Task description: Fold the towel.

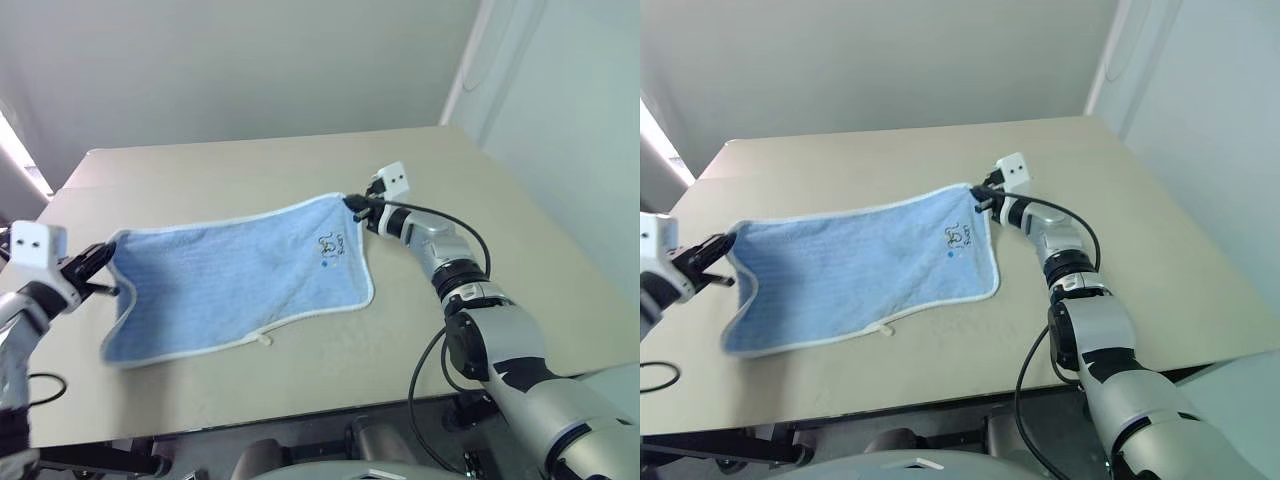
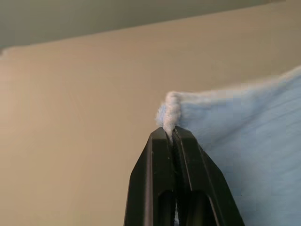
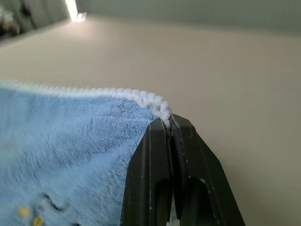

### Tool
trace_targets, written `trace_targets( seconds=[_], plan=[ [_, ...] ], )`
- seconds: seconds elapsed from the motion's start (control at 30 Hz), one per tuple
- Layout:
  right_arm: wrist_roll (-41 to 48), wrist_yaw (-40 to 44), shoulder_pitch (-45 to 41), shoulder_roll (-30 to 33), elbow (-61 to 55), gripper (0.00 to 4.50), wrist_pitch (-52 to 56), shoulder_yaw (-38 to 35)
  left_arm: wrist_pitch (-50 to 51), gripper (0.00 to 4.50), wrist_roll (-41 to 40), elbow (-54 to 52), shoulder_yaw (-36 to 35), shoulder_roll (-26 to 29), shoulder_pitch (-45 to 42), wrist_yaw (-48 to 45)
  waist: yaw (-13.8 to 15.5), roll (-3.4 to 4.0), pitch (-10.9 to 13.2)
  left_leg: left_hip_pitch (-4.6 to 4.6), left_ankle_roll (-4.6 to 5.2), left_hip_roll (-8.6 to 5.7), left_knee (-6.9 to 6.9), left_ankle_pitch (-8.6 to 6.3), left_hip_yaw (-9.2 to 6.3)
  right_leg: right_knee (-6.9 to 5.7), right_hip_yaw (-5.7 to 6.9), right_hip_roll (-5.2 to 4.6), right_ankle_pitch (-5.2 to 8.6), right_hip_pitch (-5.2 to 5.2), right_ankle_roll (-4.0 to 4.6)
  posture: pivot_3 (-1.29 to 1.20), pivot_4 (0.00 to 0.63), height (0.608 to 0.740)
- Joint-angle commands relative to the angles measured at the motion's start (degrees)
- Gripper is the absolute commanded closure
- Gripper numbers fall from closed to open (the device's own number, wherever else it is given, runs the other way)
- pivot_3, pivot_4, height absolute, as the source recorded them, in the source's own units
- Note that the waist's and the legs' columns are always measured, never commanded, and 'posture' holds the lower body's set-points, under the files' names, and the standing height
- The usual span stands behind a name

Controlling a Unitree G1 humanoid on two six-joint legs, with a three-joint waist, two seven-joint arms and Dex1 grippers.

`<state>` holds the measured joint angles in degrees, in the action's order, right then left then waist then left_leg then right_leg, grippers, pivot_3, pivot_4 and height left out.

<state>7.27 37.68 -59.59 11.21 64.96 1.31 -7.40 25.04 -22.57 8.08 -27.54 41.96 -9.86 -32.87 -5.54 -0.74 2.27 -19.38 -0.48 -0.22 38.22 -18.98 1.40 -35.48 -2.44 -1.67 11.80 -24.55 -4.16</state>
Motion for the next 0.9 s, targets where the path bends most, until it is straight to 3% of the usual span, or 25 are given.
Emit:
trace_targets(
  seconds=[0.03, 0.27, 0.43, 0.57, 0.8, 0.9],
  plan=[
    [0.2, -3.99, -4.02, 0.96, 1.81, 4.5, -4.18, -1.65, -7.2, 4.46, 4.99, 9.95, 4.78, -0.11, -10.53, 1.55, 0.09, -0.03, -0.02, -0.01, -0.01, -0.01, 0.0, 0.0, -0.04, -0.03, 0.04, -0.02, 0.0, 0.01, 0.0, 0.0, 0.0, 0.74],
    [-3.91, -11.48, -9.78, 1.98, 5.79, 4.5, -16.29, -0.45, -24.62, 4.46, 13.51, 45.89, 11.3, -2.76, -40.77, 7.89, -0.04, -0.04, -0.01, -0.19, -0.12, -0.07, -0.07, 0.06, -0.09, 0.14, 0.16, -0.1, -0.08, -0.1, -0.04, 0.0, 0.0, 0.74],
    [-3.61, -13.39, -12.36, 4.05, 7.13, 4.5, -22.45, -2.16, -34.49, 4.46, 14.76, 57.71, 12.03, -3.55, -49.99, 7.04, -0.48, -0.03, -0.01, -0.2, -0.12, -0.04, -0.3, 0.06, 0.03, 0.16, 0.01, -0.08, -0.09, -0.2, -0.07, 0.0, 0.0, 0.74],
    [-2.53, -9.55, -9.54, 5.11, 6.27, 4.5, -27.65, -3.12, -38.84, 4.46, 13.96, 58.94, 11.58, -2.81, -48.43, 1.69, -0.32, -0.04, -0.01, -0.3, -0.12, -0.03, -0.31, 0.05, 0.0, 0.16, 0.01, -0.11, -0.09, -0.25, -0.07, 0.0, 0.0, 0.74],
    [2.17, 5.81, 2.35, 5.47, -1.1, 4.5, -30.96, -3.89, -40.53, 4.46, 10.6, 49.68, 10.93, -0.8, -32.84, -12.41, -0.3, -0.02, -0.03, -0.2, -0.09, -0.01, -0.24, 0.05, 0.02, 0.1, -0.03, -0.12, -0.1, -0.14, -0.09, 0.0, 0.0, 0.74],
    [6.08, 15.41, 11.0, 6.61, -11.13, 4.5, -27.87, -3.07, -38.72, 4.46, 8.78, 41.11, 9.95, 1.08, -23.59, -15.93, -0.1, -0.03, -0.03, -0.22, -0.09, -0.01, -0.15, 0.05, -0.01, 0.06, -0.02, -0.15, -0.1, -0.17, -0.09, 0.0, 0.0, 0.74]
  ],
)
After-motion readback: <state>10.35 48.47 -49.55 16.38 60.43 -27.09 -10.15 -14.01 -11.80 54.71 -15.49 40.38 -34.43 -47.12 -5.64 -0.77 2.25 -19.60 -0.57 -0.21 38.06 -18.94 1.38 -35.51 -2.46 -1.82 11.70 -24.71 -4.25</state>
